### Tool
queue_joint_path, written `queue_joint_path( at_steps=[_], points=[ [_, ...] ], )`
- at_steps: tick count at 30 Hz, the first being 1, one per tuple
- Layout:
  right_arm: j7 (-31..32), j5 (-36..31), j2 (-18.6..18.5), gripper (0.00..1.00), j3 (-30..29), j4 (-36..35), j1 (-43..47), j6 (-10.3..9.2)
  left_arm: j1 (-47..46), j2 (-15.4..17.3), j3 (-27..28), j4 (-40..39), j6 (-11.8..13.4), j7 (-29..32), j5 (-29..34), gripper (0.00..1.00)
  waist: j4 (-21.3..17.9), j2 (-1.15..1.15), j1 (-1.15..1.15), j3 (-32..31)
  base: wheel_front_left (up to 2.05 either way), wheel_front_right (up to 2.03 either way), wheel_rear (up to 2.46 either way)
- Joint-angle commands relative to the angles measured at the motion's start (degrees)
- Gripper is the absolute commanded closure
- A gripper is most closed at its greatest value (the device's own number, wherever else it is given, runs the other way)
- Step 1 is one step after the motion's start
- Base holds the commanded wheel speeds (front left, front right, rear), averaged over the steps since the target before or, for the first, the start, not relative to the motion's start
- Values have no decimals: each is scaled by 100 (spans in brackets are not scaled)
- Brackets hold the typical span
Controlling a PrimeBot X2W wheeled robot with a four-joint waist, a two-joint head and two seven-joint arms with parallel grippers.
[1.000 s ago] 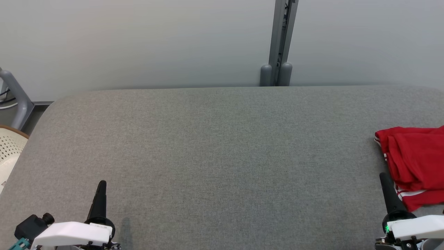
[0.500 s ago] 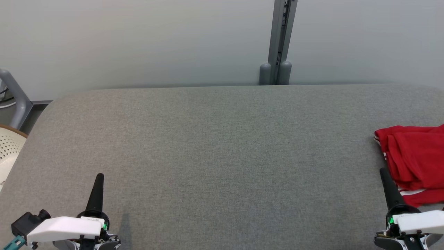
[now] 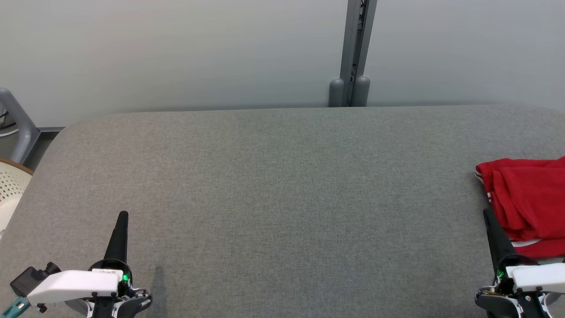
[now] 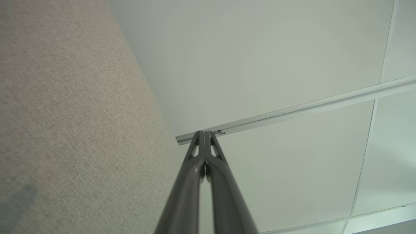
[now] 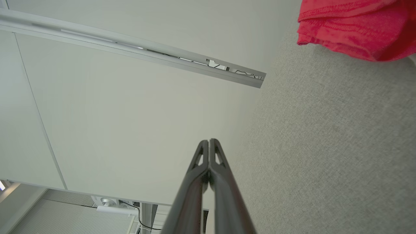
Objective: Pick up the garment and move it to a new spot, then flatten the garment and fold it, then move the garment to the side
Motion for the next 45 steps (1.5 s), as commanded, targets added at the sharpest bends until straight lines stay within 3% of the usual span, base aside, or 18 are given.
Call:
queue_joint_path(
  at_steps=[1,29,45],
  points=[
    [49,161,-49,100,-31,10,-116,3,-122,2,58,-15,-49,34,-123,100,-2,0,0,3,0,0,0],
    [224,1292,-51,100,-65,217,-335,3,-317,-111,296,38,-251,314,-1153,100,-36,0,0,55,0,0,0],
    [239,1265,-41,100,-72,219,-329,3,-302,-111,298,38,-243,325,-1153,100,-37,0,0,56,0,0,0]
  ],
)
